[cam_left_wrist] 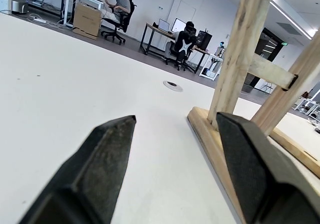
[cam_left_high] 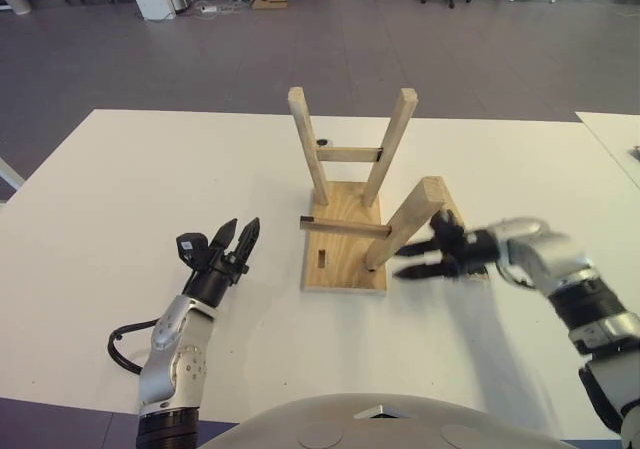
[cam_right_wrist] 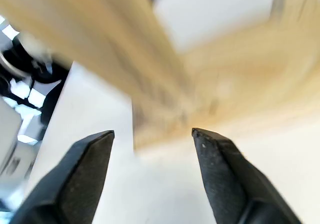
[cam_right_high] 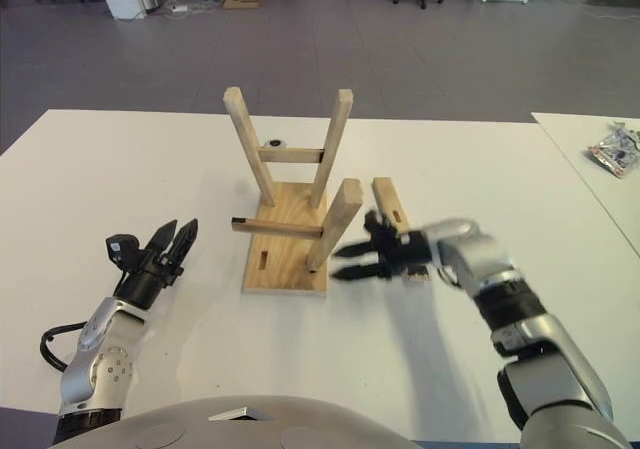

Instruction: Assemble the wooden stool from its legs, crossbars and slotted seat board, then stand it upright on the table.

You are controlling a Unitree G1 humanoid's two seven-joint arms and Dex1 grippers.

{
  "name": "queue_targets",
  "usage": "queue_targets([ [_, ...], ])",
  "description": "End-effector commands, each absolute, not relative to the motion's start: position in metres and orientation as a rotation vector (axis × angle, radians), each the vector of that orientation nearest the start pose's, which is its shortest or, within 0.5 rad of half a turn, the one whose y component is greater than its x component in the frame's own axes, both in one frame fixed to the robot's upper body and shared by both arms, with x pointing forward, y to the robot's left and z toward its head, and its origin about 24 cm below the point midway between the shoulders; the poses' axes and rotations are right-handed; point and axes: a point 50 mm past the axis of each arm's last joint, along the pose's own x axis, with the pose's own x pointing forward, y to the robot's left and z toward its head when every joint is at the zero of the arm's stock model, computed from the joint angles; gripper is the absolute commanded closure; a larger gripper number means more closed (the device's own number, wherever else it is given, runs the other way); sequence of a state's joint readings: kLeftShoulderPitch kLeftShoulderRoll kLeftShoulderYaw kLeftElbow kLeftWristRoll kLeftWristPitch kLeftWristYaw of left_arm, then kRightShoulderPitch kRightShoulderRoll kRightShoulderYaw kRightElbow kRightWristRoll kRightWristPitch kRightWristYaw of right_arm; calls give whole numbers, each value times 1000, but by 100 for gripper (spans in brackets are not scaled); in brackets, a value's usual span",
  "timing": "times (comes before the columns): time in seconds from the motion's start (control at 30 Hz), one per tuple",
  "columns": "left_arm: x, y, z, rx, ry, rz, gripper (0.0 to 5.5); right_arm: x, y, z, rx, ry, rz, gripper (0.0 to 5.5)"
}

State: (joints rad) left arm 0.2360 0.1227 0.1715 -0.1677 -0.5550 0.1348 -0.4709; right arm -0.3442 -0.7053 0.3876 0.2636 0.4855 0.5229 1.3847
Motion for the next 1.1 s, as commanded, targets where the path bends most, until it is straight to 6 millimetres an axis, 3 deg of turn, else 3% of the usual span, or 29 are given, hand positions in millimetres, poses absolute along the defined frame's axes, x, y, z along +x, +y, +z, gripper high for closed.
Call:
queue_targets([
  [0.03,197,196,35,-419,24,-270,254,258,-197,51,21,739,1416,182],
  [0.2,193,196,33,-420,27,-261,254,272,-216,57,-123,665,1152,145],
  [0.33,183,196,30,-428,38,-218,254,284,-228,82,-141,468,704,145],
  [0.43,179,192,27,-452,66,-176,254,277,-228,81,-85,410,431,145],
  [0.53,179,190,24,-459,83,-132,254,252,-224,58,3,481,232,145],
  [0.77,177,190,28,-515,82,-101,254,205,-229,24,-47,668,27,145],
  [0.87,180,187,31,-574,102,-94,254,200,-230,21,-27,684,32,172],
  [1.1,188,193,26,-597,276,-6,254,204,-229,16,4,670,23,300],
])
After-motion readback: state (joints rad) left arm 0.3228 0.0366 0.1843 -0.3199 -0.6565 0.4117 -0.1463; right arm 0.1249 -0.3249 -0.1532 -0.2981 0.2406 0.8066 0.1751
